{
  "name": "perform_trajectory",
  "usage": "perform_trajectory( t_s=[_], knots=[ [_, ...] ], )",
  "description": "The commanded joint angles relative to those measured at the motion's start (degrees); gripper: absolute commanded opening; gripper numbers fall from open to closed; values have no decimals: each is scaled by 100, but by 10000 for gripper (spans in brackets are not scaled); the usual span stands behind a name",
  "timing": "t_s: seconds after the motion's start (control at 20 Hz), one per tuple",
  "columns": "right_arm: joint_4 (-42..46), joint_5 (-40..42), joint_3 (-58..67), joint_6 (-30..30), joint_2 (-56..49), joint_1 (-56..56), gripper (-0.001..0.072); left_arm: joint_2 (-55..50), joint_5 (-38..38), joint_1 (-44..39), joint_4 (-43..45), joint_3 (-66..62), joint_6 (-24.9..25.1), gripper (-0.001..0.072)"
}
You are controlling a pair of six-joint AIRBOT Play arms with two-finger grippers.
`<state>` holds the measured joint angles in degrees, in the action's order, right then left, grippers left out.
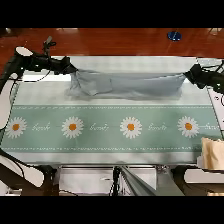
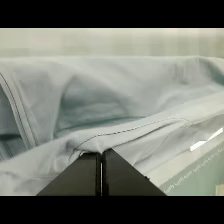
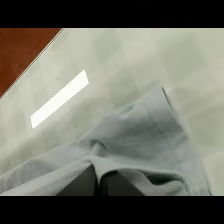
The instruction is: Fold the shirts.
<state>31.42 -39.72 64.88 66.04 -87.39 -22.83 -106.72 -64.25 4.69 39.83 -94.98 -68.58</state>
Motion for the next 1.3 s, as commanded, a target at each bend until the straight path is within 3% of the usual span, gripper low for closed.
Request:
perform_trajectory(
  t_s=[0.0,0.35,0.5,0.55,0.65,0.7,0.85,0.9,1.0,1.1,1.25],
  knots=[
    [0,743,107,-39,-328,310,26,-433,-17,4,0,-485,-70,23],
    [24,1322,107,-50,-922,575,27,-855,308,4,-2,-621,-136,34],
    [22,1429,107,-70,-1047,640,29,-990,345,17,0,-621,-131,238],
    [15,1458,107,-87,-1054,658,58,-994,420,39,0,-621,-131,342],
    [-4,1390,133,-111,-1023,656,278,-979,437,157,0,-723,-133,490],
    [0,1287,179,-229,-962,636,368,-957,356,258,0,-833,-131,492],
    [267,918,442,-466,-531,411,505,-796,-225,741,2,-1189,-111,492],
    [542,824,538,-363,-358,282,505,-737,-531,905,2,-1274,-114,491],
    [1543,238,870,476,-225,-31,515,-566,-1207,1169,2,-1322,-116,471],
    [2415,-586,1161,1078,-289,-332,572,-407,-1725,1292,4,-1322,-173,458],
    [2210,-2168,1464,1060,-728,-813,580,-236,-1982,1266,2,-1322,-223,458]
  ],
)
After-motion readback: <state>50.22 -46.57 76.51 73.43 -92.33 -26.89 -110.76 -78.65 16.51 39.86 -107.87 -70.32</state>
